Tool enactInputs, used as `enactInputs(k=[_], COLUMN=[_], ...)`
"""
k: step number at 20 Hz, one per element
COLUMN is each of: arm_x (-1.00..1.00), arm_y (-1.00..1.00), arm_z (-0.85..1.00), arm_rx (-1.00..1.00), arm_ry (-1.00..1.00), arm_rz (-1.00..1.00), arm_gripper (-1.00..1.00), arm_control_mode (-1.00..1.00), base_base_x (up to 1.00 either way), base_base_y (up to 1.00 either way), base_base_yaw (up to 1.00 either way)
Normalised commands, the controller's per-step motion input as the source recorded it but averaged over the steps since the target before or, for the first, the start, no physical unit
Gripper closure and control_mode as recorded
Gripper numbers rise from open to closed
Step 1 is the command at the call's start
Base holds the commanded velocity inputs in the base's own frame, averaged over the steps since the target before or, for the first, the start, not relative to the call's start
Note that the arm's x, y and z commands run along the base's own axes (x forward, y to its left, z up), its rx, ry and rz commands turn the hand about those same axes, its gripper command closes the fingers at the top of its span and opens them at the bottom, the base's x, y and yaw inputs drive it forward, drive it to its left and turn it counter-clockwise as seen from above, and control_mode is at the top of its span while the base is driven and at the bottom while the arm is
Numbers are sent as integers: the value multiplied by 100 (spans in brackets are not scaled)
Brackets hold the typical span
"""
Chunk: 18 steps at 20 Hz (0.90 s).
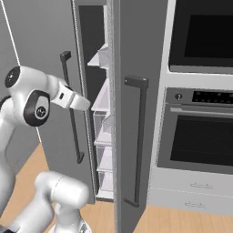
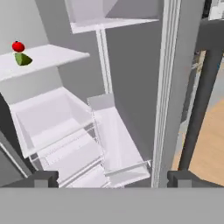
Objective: Grab a lemon wedge from the fridge and one ice cube from the ice bowl, and put them in the glass of lemonade.
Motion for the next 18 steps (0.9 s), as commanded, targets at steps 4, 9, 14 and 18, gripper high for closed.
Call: enactInputs(k=[4,9,14,18], arm_x=[100,40,6,6], arm_y=[17,-16,-41,-66], arm_z=[-17,-16,-5,0], arm_rx=[-42,-15,0,0], arm_ry=[19,7,0,0], arm_rz=[-31,-28,-14,-10], arm_gripper=[-100,-100,-100,-100], arm_control_mode=[-100,-100,-100,-100], base_base_x=[0,0,0,0], base_base_y=[0,0,0,0], base_base_yaw=[0,0,0,0])
